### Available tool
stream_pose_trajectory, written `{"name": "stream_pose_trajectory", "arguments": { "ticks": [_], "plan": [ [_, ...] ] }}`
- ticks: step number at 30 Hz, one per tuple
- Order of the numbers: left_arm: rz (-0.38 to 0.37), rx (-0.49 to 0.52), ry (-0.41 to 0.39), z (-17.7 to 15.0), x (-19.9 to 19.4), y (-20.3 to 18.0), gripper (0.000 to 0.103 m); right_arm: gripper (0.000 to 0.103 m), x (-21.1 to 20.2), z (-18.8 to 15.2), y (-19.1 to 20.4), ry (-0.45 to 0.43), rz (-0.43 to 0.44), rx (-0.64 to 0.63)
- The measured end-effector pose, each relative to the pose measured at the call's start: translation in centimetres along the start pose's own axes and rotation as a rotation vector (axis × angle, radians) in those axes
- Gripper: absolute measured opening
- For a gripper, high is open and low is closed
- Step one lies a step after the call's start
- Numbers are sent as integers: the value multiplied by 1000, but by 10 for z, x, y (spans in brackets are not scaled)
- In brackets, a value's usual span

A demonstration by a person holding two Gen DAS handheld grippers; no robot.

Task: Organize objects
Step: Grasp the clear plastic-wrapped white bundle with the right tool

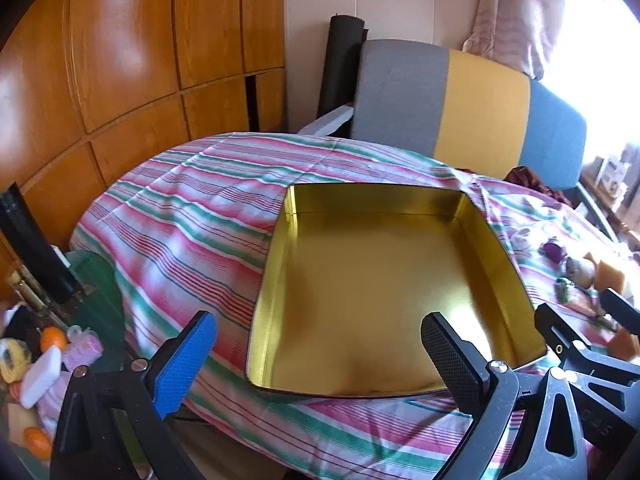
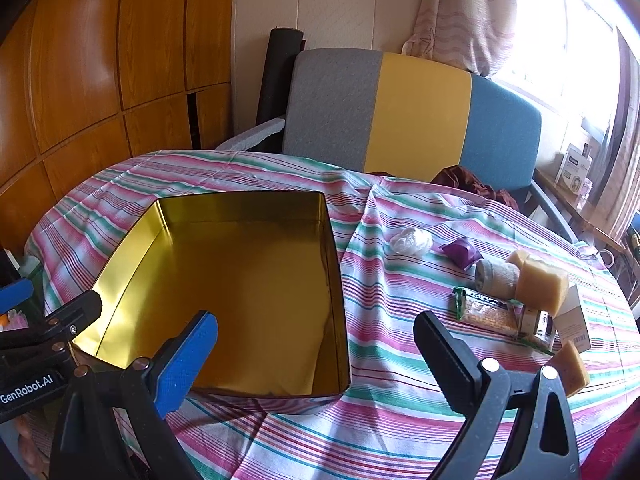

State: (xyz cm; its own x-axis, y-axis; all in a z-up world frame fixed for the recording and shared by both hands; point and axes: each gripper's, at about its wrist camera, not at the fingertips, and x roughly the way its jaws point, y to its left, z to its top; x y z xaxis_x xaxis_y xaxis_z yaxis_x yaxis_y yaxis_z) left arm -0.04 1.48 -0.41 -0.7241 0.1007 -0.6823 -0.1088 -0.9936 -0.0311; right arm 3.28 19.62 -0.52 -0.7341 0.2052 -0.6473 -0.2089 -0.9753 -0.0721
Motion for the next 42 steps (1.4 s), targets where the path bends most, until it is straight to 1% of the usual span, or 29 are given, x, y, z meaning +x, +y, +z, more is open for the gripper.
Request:
{"name": "stream_pose_trajectory", "arguments": {
  "ticks": [10,14,19,22,24,26,29,30,33,35,38,39,40,42],
  "plan": [
    [-82,-3,8,0,-2,-6,103,101,-8,-3,-11,-6,-8,14],
    [-97,16,1,-1,-4,-13,103,101,-11,-5,-21,-6,-22,29],
    [-132,36,18,-1,-1,-20,103,101,-13,-7,-31,-2,-37,46],
    [-151,63,12,-1,-3,-27,103,101,-14,-9,-39,7,-39,43],
    [-167,87,1,2,-5,-34,103,101,-15,-12,-51,25,-35,56],
    [-188,105,-9,4,-6,-41,103,101,-17,-19,-73,59,-23,68],
    [-241,133,-12,8,-7,-53,103,101,-23,-31,-111,147,14,74],
    [-250,141,-14,9,-8,-56,103,101,-27,-35,-123,170,15,72],
    [-282,176,-16,9,-7,-70,103,101,-42,-51,-171,257,-11,65],
    [-305,193,-13,8,-6,-77,103,100,-50,-66,-202,345,-49,37],
    [-330,209,-7,7,-4,-84,103,97,-54,-90,-226,475,-48,-6],
    [-337,211,-3,7,-4,-87,103,96,-53,-97,-229,504,-49,-11],
    [-344,213,0,6,-3,-89,103,93,-50,-104,-232,539,-50,-12],
    [-360,222,10,6,-1,-95,103,89,-43,-115,-234,592,-11,1]
  ]
}}
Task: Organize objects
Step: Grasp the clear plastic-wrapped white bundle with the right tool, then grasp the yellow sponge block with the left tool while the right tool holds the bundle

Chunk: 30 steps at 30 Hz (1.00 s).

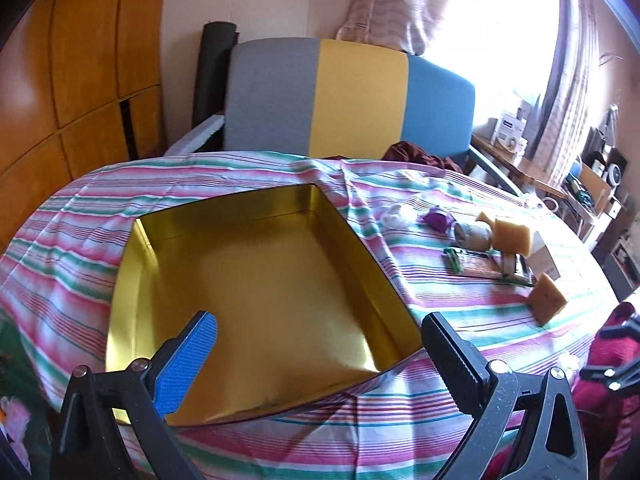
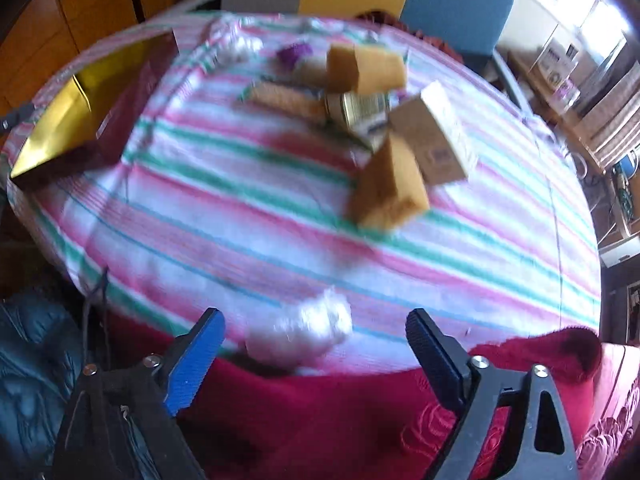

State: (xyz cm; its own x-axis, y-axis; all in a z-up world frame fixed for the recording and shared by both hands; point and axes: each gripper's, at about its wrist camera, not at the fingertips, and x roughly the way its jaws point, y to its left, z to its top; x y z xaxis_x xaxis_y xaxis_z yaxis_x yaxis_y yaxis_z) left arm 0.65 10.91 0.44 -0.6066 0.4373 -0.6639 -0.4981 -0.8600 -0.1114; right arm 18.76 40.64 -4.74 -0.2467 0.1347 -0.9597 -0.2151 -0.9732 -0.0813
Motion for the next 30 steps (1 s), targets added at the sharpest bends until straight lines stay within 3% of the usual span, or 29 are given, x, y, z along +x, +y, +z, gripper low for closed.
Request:
{"name": "stream_pose_trajectory", "arguments": {
  "ticks": [3,7,13,23,30],
  "plan": [
    [-18,19,2,3,2,-7,103,86,14,1,5,47,-5,-9],
    [-30,40,-2,7,4,-15,103,64,27,6,6,91,-27,-14],
    [-53,65,8,17,11,-28,103,53,24,10,3,61,-23,0],
    [-100,199,63,42,41,-75,103,49,9,9,-14,-38,33,113],
    [-186,274,72,67,59,-122,103,49,16,17,-18,-74,77,149]
  ]
}}
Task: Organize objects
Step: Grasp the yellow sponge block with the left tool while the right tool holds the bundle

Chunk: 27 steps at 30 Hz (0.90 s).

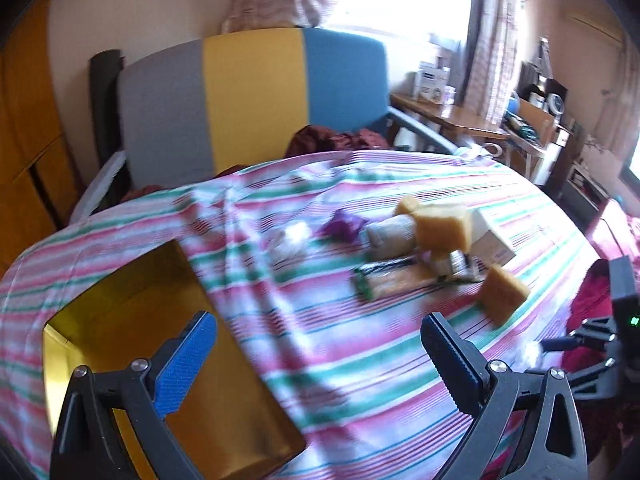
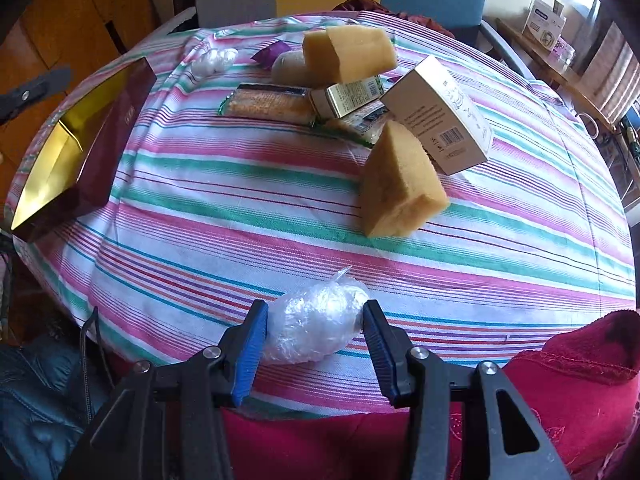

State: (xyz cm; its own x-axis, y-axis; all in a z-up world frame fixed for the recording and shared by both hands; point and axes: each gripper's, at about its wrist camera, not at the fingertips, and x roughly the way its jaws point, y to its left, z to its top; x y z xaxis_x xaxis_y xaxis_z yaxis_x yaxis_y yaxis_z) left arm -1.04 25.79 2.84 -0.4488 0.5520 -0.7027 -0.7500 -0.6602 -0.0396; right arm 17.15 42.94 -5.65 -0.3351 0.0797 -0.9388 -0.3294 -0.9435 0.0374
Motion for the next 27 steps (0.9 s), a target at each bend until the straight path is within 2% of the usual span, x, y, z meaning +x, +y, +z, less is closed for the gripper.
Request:
{"name": "stream_pose_trajectory", "arguments": {
  "ticks": [6,12,19,27],
  "plan": [
    [-105,61,10,34,35,-48,103,49,-4,-1,-4,-23,33,18],
    [-138,148,46,56,82,-89,103,49,-8,-2,-10,-39,66,47],
    [-200,130,92,76,131,-105,103,49,-6,0,-11,-31,82,52],
    [-246,181,136,84,175,-118,103,49,-4,0,-13,-17,104,59]
  ]
}}
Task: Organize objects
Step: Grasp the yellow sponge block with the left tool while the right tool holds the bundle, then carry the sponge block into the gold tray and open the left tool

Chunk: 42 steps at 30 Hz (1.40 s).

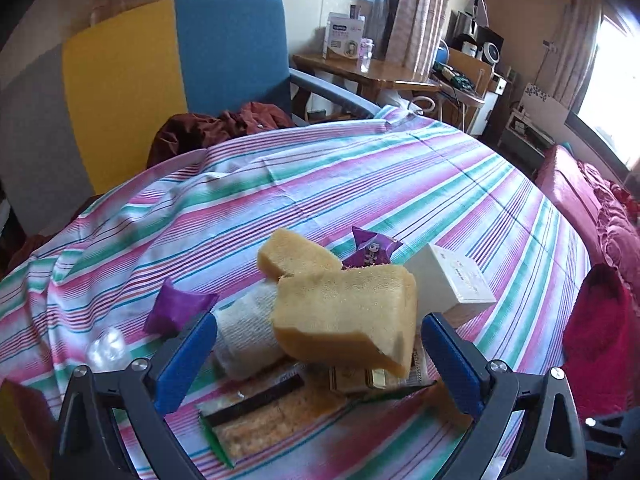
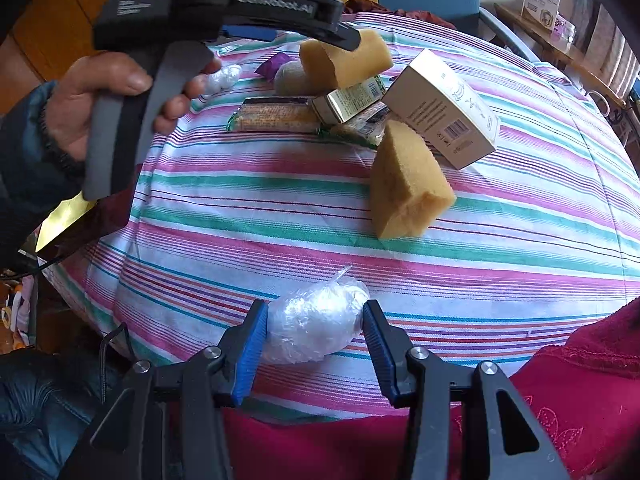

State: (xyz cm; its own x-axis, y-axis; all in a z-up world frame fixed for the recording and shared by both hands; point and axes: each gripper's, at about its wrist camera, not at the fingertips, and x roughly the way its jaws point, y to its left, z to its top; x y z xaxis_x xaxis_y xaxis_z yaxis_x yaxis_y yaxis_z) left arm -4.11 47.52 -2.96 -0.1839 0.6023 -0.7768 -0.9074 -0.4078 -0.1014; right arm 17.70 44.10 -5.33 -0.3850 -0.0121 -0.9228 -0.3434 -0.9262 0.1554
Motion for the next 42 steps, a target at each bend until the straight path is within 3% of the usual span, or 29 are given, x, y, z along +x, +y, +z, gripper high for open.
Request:
{"name": "stream_pose_trajectory", "arguments": {
  "ticks": [3,4,5,6,16,23,32,37,42],
  "plan": [
    [-19,1,7,1,10,1,98,49,1,0,-1,4,-2,5],
    [-45,-8,15,0,12,3,82,49,1,0,0,5,-5,6],
    [-96,-20,31,0,13,3,72,49,1,0,0,6,-6,6],
    [-102,-22,33,-2,10,1,70,49,1,1,0,8,-8,6],
    [-61,-78,-84,-37,-65,9,66,49,-1,0,2,-3,-52,-11],
    [90,-205,-94,-95,-126,60,66,49,-2,-1,6,-17,-104,-32],
    [450,-485,-95,-187,-210,208,66,49,2,0,9,-3,-170,-36],
    [587,-598,-51,-225,-218,282,66,49,3,0,7,8,-193,-18],
    [638,-642,-13,-244,-206,318,67,49,4,0,6,24,-209,-10]
  ]
}}
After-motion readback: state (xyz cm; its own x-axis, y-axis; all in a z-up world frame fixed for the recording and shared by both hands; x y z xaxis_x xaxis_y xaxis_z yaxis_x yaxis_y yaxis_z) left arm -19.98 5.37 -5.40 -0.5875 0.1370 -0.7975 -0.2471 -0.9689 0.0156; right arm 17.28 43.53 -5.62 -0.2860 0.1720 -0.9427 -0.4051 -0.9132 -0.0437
